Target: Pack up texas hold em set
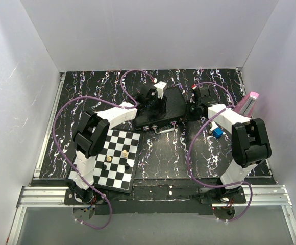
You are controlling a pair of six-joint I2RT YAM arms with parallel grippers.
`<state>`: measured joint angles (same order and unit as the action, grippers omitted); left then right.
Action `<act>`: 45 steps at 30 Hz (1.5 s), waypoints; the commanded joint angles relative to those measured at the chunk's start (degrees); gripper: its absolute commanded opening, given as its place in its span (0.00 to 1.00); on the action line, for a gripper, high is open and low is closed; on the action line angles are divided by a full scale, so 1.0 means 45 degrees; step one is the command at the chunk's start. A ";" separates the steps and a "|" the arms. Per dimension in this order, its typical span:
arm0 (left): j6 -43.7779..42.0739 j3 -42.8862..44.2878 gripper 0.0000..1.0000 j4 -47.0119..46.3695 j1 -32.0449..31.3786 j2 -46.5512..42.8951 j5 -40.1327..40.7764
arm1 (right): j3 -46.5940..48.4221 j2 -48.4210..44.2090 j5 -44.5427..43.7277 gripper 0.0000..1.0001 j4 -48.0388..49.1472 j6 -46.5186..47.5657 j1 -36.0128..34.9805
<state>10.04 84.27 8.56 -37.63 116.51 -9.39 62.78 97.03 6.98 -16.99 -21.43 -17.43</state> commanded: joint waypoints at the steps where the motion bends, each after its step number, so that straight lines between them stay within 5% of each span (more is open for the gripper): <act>1: -0.0064 -0.0680 0.42 0.3079 -0.0076 0.0789 0.0328 | -0.0397 0.0292 -0.0458 0.10 -0.0384 -0.0296 -0.0189; 31: -0.0122 -0.0543 0.42 0.3138 -0.0056 0.0848 0.0231 | -0.3853 -0.0253 -0.1845 0.08 0.5064 -0.3069 -0.0833; 39: -0.0181 -0.0524 0.42 0.3138 -0.0037 0.0613 0.0289 | -0.4791 -0.1990 -0.1747 0.15 0.5692 -0.2641 -0.0814; 45: -0.0220 -0.0485 0.46 0.3137 -0.0056 -0.0049 0.0172 | -0.5086 -0.4567 -0.1903 0.43 0.4658 -0.1841 -0.0814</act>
<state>9.43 84.82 9.87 -37.63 116.38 -9.39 39.57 84.16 -0.16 5.96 -33.06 -20.75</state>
